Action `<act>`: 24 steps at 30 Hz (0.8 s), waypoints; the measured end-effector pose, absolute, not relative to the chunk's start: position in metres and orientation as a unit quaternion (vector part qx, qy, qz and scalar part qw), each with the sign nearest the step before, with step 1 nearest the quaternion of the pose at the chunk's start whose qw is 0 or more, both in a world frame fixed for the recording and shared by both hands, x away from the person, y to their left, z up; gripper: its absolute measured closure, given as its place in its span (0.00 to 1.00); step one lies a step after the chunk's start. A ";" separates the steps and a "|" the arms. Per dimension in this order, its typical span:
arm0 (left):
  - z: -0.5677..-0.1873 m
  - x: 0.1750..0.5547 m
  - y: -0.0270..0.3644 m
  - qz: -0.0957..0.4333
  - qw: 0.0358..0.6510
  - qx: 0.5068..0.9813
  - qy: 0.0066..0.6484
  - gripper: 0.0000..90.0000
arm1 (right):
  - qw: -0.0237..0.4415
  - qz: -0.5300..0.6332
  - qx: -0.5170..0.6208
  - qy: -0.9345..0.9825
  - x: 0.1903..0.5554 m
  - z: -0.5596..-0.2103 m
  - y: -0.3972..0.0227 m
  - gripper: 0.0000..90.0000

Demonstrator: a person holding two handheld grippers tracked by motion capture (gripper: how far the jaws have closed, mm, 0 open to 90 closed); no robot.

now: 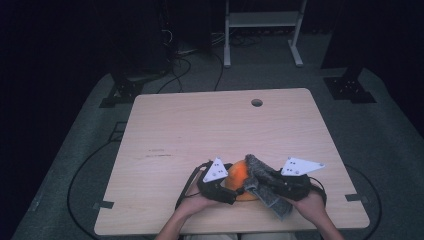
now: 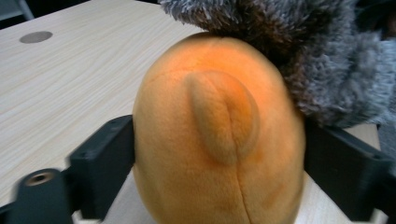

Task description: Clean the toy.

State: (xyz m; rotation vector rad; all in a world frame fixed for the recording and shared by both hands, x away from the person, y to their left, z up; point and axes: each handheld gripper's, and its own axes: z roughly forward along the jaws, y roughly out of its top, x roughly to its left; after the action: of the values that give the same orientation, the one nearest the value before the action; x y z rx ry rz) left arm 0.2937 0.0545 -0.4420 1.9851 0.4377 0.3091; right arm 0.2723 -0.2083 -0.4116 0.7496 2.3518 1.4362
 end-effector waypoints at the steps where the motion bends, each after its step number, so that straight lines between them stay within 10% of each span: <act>1: -0.442 0.292 0.054 0.139 0.510 0.830 0.178 0.28 | 0.141 0.499 0.261 0.814 0.273 -0.412 -0.211 0.84; 6: -0.444 0.291 0.057 0.133 0.508 0.831 0.184 0.33 | 0.124 0.491 0.295 0.810 0.279 -0.422 -0.230 0.84; 12: -0.434 0.296 0.052 0.102 0.515 0.820 0.227 0.11 | 0.146 0.481 0.271 0.821 0.269 -0.419 -0.218 0.84; 16: -0.438 0.294 0.058 0.116 0.518 0.821 0.212 0.29 | 0.150 0.483 0.266 0.821 0.270 -0.419 -0.218 0.84; 24: -0.443 0.290 0.065 0.125 0.514 0.825 0.197 0.32 | 0.124 0.468 0.337 0.807 0.284 -0.433 -0.245 0.84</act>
State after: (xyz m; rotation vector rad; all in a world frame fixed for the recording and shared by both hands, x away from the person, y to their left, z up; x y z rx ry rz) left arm 0.2901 0.0654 -0.4431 1.9836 0.4745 0.3000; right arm 0.2843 -0.2447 -0.4327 0.9828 2.3541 1.3643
